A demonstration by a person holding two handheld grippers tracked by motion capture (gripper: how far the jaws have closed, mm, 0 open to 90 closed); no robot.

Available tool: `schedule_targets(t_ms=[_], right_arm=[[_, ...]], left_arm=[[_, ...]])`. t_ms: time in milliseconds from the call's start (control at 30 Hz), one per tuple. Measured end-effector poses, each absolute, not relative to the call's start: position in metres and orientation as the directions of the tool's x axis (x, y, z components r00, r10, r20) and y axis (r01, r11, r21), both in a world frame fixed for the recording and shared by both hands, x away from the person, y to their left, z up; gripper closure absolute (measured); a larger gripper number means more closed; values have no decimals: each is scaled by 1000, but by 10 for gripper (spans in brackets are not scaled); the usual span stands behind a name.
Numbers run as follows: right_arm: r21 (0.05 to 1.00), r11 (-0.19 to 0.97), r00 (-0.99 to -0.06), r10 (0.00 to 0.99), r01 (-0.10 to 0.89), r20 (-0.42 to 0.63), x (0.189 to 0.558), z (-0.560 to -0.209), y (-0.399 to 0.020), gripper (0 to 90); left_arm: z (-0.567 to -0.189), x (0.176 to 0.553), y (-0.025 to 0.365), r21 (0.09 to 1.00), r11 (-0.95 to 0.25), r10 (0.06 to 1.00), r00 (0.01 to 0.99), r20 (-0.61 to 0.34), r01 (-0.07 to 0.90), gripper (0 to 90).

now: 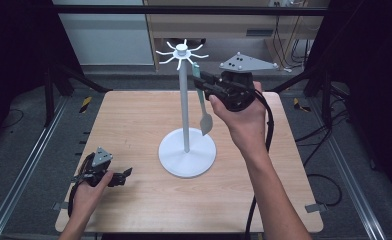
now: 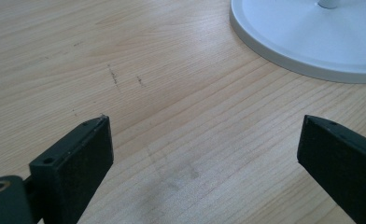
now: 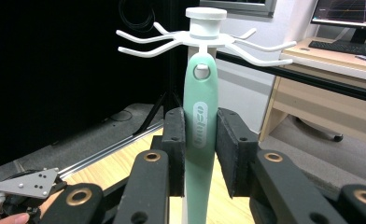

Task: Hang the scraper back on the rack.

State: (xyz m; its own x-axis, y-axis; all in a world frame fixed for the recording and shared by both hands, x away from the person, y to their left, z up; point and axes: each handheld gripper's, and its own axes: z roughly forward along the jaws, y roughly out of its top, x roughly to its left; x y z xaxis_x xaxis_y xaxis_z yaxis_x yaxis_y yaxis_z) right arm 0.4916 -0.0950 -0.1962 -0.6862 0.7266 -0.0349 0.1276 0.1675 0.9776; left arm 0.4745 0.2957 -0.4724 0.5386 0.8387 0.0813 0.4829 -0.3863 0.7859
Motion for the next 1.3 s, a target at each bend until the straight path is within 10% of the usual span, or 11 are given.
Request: schedule_targets(t_ms=[1300], right_arm=[[964,187,-622,783,189,-30,488,-222,-122,594]], left_arm=[[-473,474,295,783,-390,837,540,83,485,33]])
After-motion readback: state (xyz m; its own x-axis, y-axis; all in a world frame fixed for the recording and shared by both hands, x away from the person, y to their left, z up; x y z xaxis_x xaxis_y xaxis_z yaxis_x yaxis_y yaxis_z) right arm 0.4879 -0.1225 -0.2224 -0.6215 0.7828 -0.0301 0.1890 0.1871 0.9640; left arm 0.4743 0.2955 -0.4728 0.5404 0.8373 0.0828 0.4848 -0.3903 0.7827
